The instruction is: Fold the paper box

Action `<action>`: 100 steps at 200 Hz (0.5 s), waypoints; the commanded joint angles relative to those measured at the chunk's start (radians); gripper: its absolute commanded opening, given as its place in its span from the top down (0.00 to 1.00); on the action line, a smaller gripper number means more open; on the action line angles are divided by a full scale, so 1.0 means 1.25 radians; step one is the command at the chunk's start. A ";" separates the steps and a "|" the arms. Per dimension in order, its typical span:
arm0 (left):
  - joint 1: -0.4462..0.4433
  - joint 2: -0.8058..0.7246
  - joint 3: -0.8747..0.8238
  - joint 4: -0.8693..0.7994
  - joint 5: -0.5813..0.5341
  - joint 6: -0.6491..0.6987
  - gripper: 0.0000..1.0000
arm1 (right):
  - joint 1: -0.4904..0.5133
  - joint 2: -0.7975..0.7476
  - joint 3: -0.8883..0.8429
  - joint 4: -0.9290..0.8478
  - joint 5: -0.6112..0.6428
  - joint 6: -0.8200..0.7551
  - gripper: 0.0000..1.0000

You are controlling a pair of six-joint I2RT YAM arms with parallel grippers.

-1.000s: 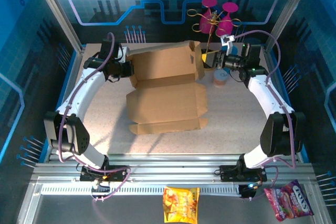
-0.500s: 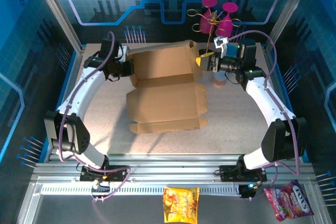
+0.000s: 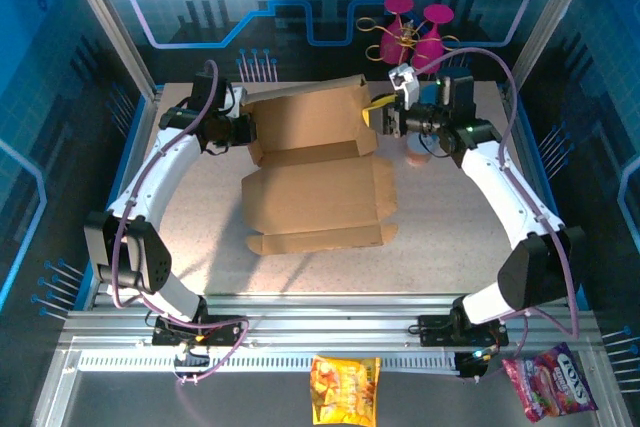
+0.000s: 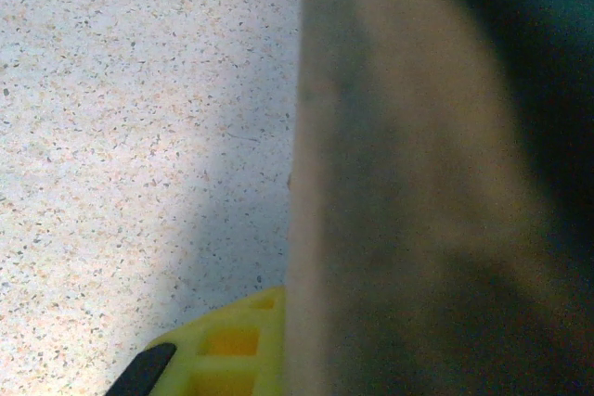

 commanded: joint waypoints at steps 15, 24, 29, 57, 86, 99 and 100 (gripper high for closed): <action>0.006 -0.029 0.008 0.010 0.032 0.013 1.00 | 0.053 0.036 0.045 -0.040 0.137 -0.069 0.58; 0.006 -0.032 0.006 0.010 0.032 0.014 1.00 | 0.058 0.041 0.045 -0.032 0.165 -0.070 0.58; 0.006 -0.033 0.006 0.010 0.033 0.014 1.00 | 0.061 0.044 0.048 -0.029 0.179 -0.072 0.58; 0.006 -0.039 0.000 0.011 0.032 0.015 1.00 | 0.084 0.066 0.076 -0.036 0.268 -0.104 0.55; 0.006 -0.044 -0.007 0.011 0.032 0.018 1.00 | 0.113 0.089 0.097 -0.044 0.350 -0.128 0.51; 0.006 -0.047 -0.010 0.011 0.032 0.018 1.00 | 0.114 0.097 0.100 -0.038 0.366 -0.128 0.51; 0.006 -0.047 -0.010 0.011 0.031 0.019 1.00 | 0.114 0.097 0.100 -0.037 0.367 -0.128 0.51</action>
